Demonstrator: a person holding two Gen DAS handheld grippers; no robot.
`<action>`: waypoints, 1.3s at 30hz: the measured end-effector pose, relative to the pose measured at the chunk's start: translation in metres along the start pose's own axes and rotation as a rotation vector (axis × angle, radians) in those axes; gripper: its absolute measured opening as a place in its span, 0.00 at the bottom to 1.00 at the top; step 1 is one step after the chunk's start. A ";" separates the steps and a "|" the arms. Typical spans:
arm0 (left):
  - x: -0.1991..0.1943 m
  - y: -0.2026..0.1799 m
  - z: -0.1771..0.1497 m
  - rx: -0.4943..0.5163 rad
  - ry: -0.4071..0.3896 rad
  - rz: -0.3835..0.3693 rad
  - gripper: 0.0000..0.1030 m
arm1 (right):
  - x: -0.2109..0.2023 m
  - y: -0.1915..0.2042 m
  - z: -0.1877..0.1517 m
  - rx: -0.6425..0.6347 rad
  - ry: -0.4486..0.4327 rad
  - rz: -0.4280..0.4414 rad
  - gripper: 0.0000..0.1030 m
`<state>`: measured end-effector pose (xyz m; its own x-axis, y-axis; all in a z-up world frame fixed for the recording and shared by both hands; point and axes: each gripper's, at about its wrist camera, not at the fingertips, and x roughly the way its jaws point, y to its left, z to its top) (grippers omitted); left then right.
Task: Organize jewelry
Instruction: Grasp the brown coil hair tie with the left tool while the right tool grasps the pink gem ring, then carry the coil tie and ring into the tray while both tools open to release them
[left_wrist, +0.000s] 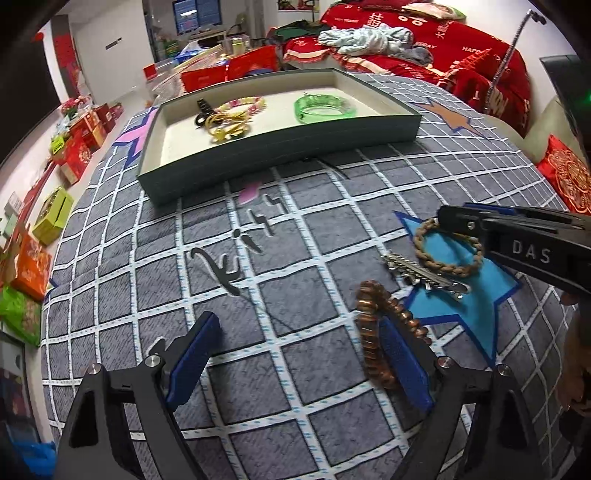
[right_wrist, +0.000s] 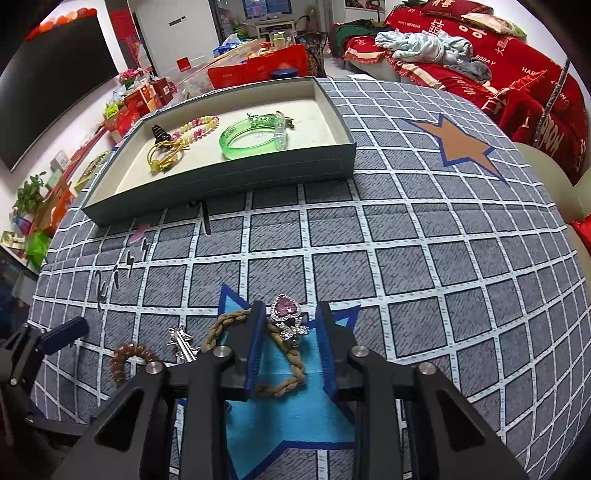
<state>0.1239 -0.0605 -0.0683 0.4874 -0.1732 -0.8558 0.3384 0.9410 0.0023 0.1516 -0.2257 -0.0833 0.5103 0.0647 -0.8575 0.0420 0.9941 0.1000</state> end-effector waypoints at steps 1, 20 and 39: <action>0.000 -0.002 0.000 0.003 0.000 -0.006 0.97 | 0.000 0.000 0.000 0.001 0.002 0.005 0.24; -0.010 -0.010 0.003 0.036 -0.043 -0.153 0.28 | -0.024 -0.008 0.004 0.022 -0.045 0.044 0.10; -0.034 0.035 0.030 -0.042 -0.116 -0.153 0.28 | -0.051 -0.016 0.034 0.076 -0.103 0.110 0.10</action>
<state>0.1435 -0.0301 -0.0233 0.5233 -0.3457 -0.7789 0.3832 0.9118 -0.1473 0.1539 -0.2475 -0.0240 0.6005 0.1592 -0.7836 0.0438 0.9720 0.2310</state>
